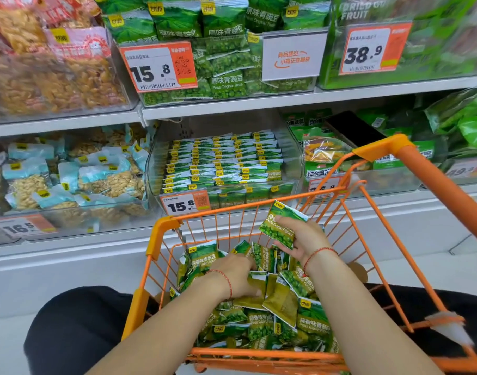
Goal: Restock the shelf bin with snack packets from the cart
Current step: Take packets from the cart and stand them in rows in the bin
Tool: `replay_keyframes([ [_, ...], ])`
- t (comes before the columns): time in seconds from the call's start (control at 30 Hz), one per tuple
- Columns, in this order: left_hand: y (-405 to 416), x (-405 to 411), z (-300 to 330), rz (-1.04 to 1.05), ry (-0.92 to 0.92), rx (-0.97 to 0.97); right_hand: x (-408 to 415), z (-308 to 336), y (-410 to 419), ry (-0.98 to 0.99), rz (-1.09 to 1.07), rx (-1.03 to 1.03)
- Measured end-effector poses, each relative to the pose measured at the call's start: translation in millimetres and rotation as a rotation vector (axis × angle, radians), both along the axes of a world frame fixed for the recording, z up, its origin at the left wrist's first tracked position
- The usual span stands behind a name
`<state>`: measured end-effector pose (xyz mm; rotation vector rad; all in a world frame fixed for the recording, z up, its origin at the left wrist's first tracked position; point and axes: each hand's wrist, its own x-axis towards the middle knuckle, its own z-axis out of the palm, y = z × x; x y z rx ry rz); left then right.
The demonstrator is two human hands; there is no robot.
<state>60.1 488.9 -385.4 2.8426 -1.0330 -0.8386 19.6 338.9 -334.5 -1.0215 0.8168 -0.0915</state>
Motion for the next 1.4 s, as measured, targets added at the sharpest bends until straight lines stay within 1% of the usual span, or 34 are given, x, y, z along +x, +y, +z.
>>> replay_keyframes([
  [0.1,-2,4,3,0.045,0.032,-0.002,0,1,-2,0.015,-0.028,-0.023],
  [0.13,-1,5,7,0.068,0.039,-0.044,-1,2,-3,0.005,-0.023,-0.019],
  [0.17,1,8,12,0.095,0.021,-0.136,-1,2,-4,-0.002,-0.022,-0.026],
  [0.2,4,10,19,0.131,-0.029,-0.298,-1,2,-5,-0.017,-0.015,-0.027],
  [0.23,8,13,26,0.171,-0.106,-0.507,-1,0,-5,-0.025,-0.013,-0.045],
  [0.3,13,16,34,0.174,-0.355,-0.942,-1,0,-4,-0.014,0.011,-0.098],
  [0.33,13,14,36,0.144,-0.485,-1.071,-1,0,-3,-0.008,0.028,-0.126],
  [0.37,13,12,37,0.113,-0.576,-1.147,-1,0,-2,-0.001,0.053,-0.152],
  [0.4,12,10,38,0.093,-0.628,-1.188,0,0,1,-0.009,0.084,-0.161],
  [0.47,10,7,41,0.104,-0.656,-1.244,0,5,7,-0.033,0.116,-0.149],
  [0.53,12,7,40,0.126,-0.658,-1.265,1,7,10,-0.049,0.128,-0.120],
  [0.6,12,5,38,0.109,-0.646,-1.244,0,14,13,-0.102,0.172,-0.032],
  [0.7,10,0,36,0.062,-0.565,-1.218,-3,16,14,-0.165,0.268,0.058],
  [0.8,10,-3,35,-0.010,-0.465,-1.196,-5,15,15,-0.213,0.314,0.054],
  [0.9,12,-5,37,-0.038,-0.370,-1.205,-4,12,14,-0.225,0.268,-0.015],
  [0.97,14,-6,39,0.057,-0.288,-1.233,-4,11,14,-0.227,0.275,-0.045],
  [1.07,13,-5,41,0.285,-0.196,-1.256,-2,4,14,-0.193,0.261,-0.138],
  [1.1,13,-3,41,0.351,-0.162,-1.236,-1,1,13,-0.191,0.261,-0.208],
  [1.17,12,0,38,0.432,-0.098,-1.130,0,-4,14,-0.160,0.322,-0.352],
  [1.23,12,2,36,0.451,-0.049,-1.019,0,-5,15,-0.166,0.348,-0.394],
  [1.3,11,2,36,0.439,-0.028,-0.981,1,-2,17,-0.175,0.325,-0.362],
  [1.37,12,3,37,0.441,-0.026,-0.983,0,2,17,-0.159,0.244,-0.338],
  [1.4,12,4,38,0.433,-0.057,-0.949,1,1,14,-0.141,0.175,-0.308],
])
